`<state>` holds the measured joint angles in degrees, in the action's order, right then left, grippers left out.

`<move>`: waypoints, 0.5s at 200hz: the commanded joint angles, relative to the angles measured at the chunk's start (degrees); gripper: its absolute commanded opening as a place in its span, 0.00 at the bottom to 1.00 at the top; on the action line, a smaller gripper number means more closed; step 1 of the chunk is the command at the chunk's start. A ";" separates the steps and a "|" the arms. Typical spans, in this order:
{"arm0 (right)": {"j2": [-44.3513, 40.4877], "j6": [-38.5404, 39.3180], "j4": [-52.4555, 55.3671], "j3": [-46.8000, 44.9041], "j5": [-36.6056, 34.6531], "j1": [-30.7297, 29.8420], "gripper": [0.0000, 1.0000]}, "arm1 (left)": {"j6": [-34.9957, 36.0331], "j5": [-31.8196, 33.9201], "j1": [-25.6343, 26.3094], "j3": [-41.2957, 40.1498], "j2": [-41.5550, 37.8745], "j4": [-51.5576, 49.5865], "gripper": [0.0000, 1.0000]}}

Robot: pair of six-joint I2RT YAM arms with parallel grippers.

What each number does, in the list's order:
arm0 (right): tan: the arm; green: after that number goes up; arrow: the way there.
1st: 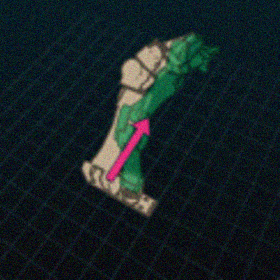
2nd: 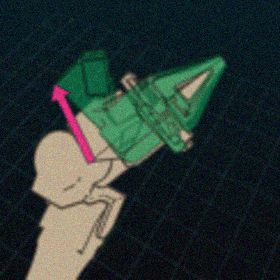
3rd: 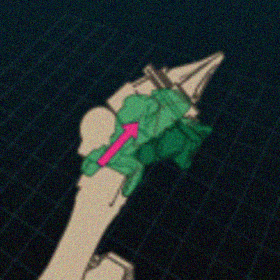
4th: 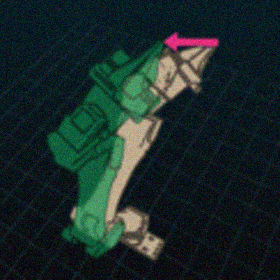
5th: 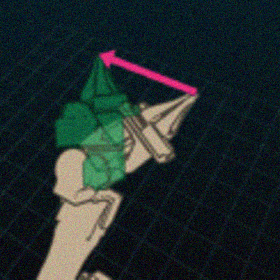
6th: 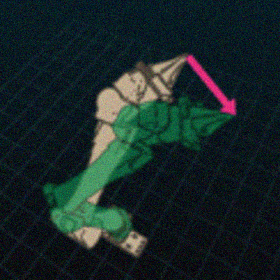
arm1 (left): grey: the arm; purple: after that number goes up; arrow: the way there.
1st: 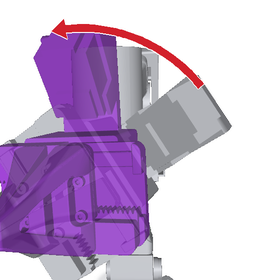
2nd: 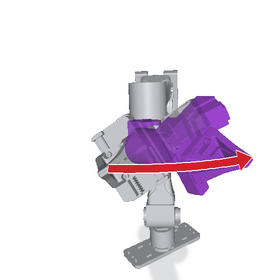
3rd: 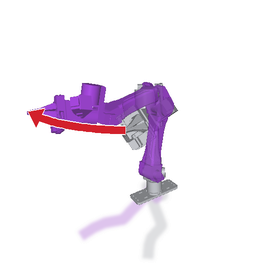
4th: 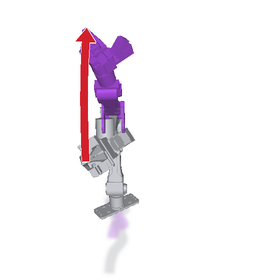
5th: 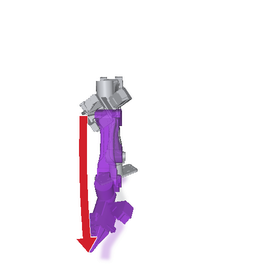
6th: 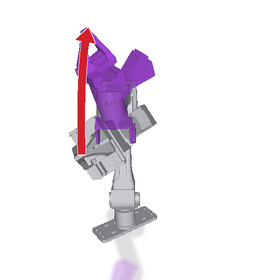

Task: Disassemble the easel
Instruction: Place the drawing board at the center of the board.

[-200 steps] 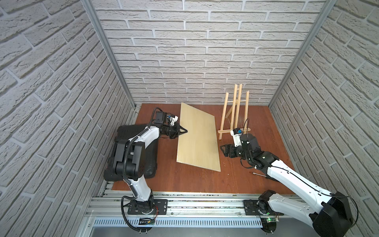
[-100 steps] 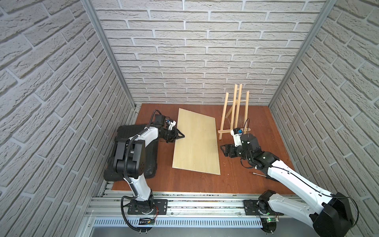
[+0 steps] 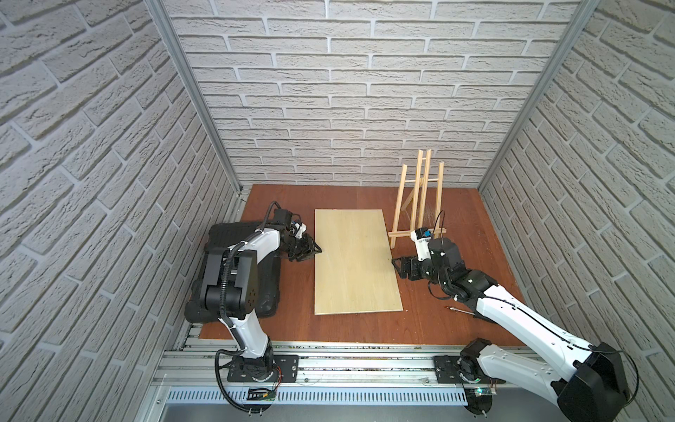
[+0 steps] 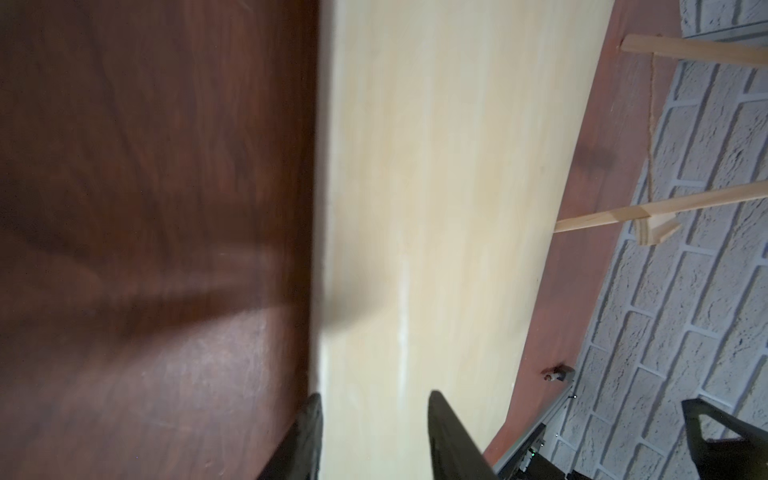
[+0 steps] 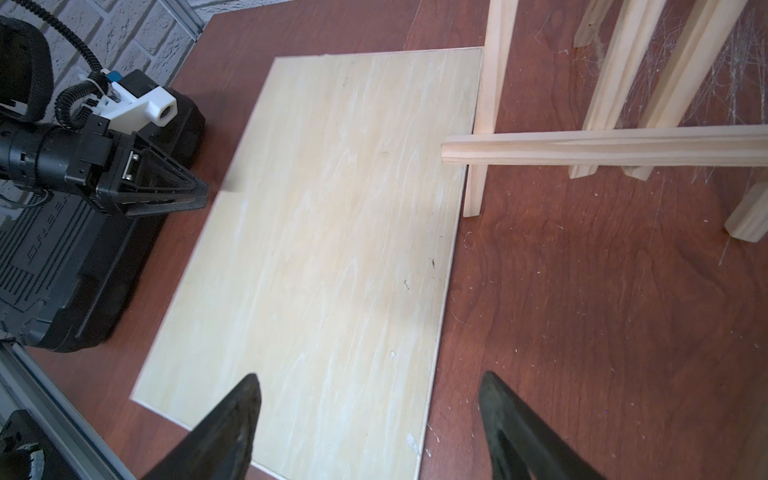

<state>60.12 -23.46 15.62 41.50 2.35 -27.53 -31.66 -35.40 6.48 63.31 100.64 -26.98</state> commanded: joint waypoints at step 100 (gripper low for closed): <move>-0.09 0.53 -2.09 -0.02 -2.45 0.21 0.81 | 2.49 14.22 2.33 -3.05 -13.17 3.61 0.98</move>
<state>60.25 -23.33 15.64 41.50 1.30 -27.53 -30.98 -26.81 7.25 61.30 91.53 -25.23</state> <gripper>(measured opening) 0.816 0.981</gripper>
